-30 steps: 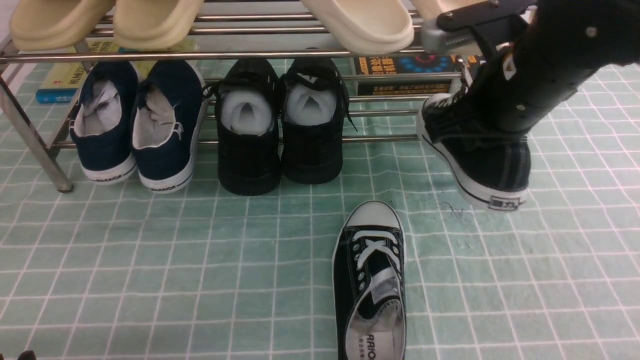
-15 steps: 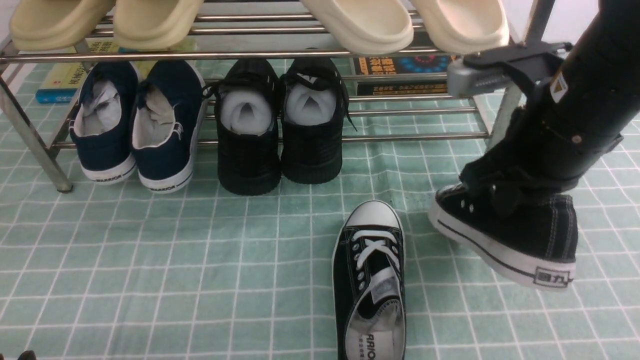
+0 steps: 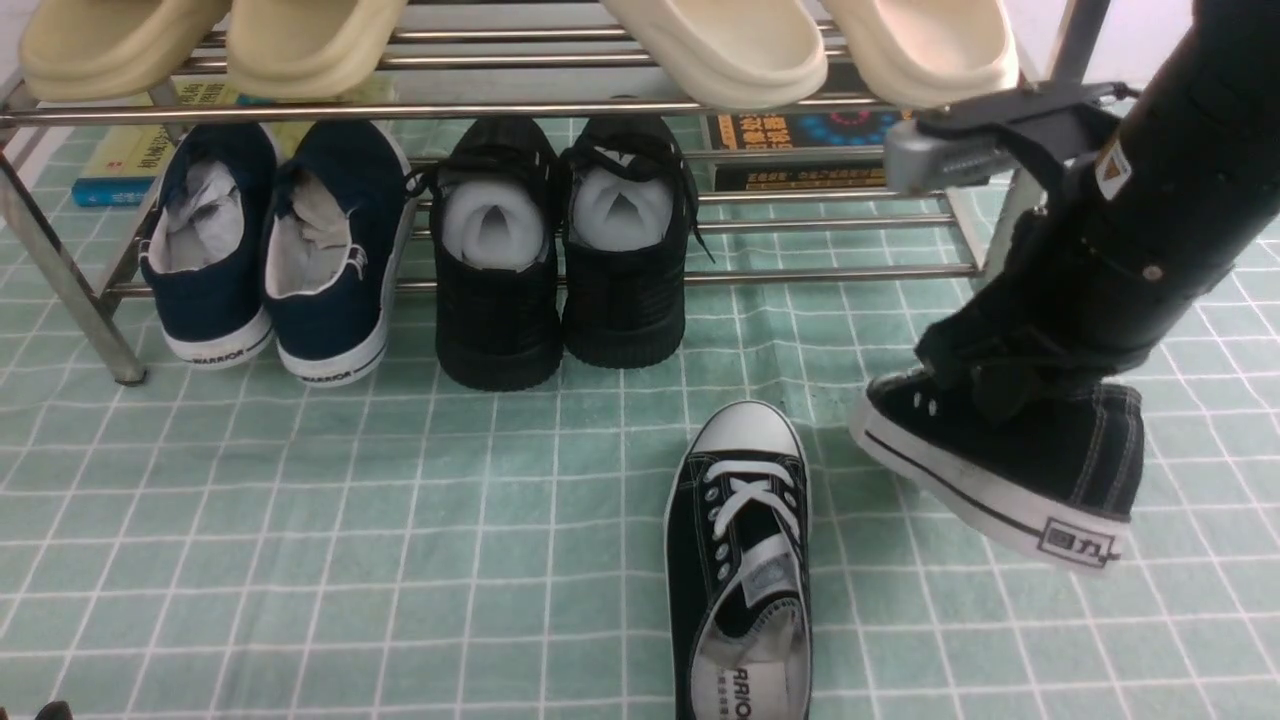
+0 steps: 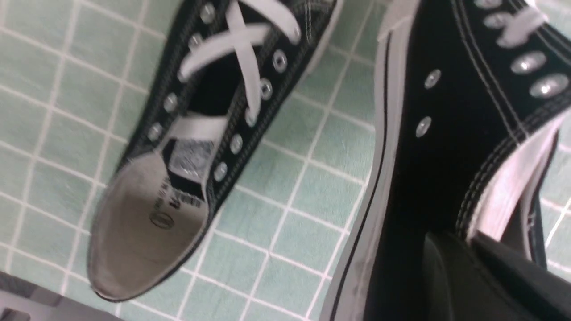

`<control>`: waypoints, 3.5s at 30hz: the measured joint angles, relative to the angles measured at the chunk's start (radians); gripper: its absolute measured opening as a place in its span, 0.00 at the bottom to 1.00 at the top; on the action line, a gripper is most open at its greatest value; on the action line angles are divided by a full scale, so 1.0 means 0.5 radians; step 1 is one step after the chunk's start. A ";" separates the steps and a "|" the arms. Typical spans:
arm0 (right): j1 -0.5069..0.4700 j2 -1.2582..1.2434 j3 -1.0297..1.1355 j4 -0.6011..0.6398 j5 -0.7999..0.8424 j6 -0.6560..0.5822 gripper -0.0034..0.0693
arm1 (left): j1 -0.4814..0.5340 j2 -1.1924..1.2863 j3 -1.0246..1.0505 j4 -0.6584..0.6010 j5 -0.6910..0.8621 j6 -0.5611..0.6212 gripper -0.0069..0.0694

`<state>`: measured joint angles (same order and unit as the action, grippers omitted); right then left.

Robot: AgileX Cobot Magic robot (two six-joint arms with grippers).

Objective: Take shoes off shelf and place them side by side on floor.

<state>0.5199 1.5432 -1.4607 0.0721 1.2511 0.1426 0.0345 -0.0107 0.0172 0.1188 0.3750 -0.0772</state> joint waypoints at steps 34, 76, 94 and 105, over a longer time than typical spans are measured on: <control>0.372 0.127 0.315 0.253 -0.070 -0.004 0.07 | 0.000 0.000 0.000 0.000 0.000 0.000 0.41; 0.372 0.089 0.035 -0.396 0.001 0.164 0.08 | 0.000 0.000 0.000 0.002 0.000 0.000 0.41; 0.372 -0.008 0.035 -0.481 0.008 0.160 0.09 | 0.000 0.000 0.000 0.003 0.000 0.000 0.41; 0.372 0.124 0.079 -0.619 -0.012 0.224 0.09 | 0.000 0.000 0.000 0.003 0.000 0.000 0.41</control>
<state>0.7062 1.6052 -1.4214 -0.2375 1.2454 0.2546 0.0345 -0.0107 0.0172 0.1202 0.3750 -0.0772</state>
